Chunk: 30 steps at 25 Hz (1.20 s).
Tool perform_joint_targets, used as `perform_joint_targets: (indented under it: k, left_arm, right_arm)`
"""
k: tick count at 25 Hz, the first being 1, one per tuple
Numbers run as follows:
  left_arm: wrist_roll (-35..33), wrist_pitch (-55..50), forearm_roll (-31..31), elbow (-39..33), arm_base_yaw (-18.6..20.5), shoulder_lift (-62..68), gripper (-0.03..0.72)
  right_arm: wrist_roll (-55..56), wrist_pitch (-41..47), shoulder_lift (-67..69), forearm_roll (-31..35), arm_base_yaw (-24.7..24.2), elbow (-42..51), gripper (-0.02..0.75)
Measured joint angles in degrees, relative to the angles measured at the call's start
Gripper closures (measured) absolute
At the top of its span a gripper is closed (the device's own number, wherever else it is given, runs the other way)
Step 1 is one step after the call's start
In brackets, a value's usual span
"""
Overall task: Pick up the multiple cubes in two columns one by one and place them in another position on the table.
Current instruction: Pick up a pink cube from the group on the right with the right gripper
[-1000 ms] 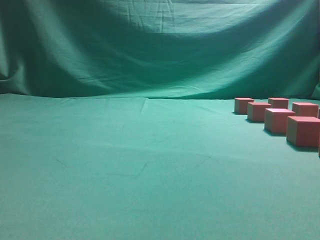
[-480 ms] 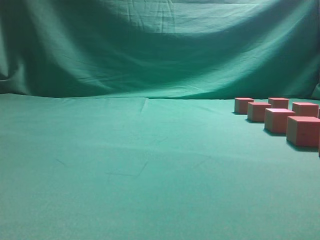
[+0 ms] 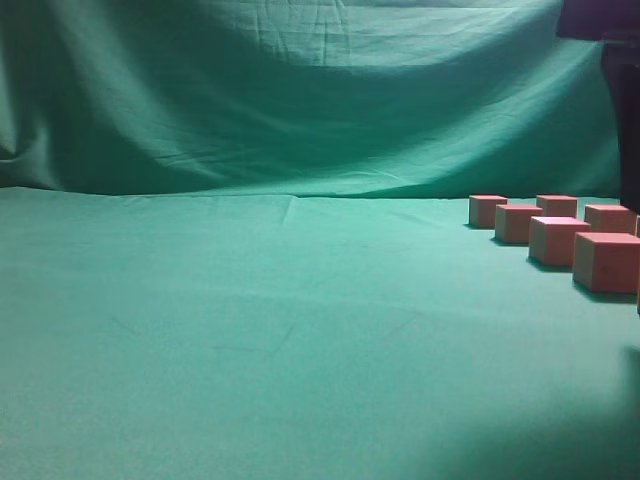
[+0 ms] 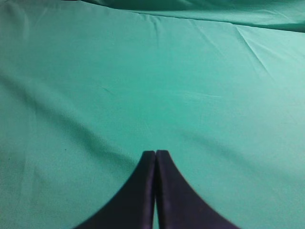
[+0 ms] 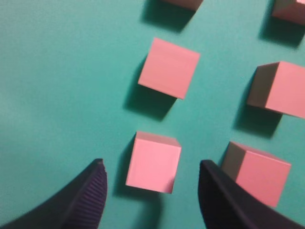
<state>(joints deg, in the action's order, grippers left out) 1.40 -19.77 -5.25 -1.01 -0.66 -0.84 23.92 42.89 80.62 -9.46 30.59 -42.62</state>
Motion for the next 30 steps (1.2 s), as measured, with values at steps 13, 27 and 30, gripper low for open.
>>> perform_joint_targets:
  k: [13,27,30]
  left_arm:
    - [0.00,0.00,0.00,0.00,0.00,0.00,0.688]
    - [0.00,0.00,0.00,0.00,0.00,0.00,0.688]
    - [0.00,0.00,0.00,0.00,0.00,0.00,0.688]
  right_arm:
    - [0.81,-4.02,8.18,0.00,0.00,0.00,0.337]
    - [-1.86,5.49,10.37,1.76,0.07,-6.61,0.469]
    - [-13.86,14.36,9.99,8.51,0.07,-14.77,0.469]
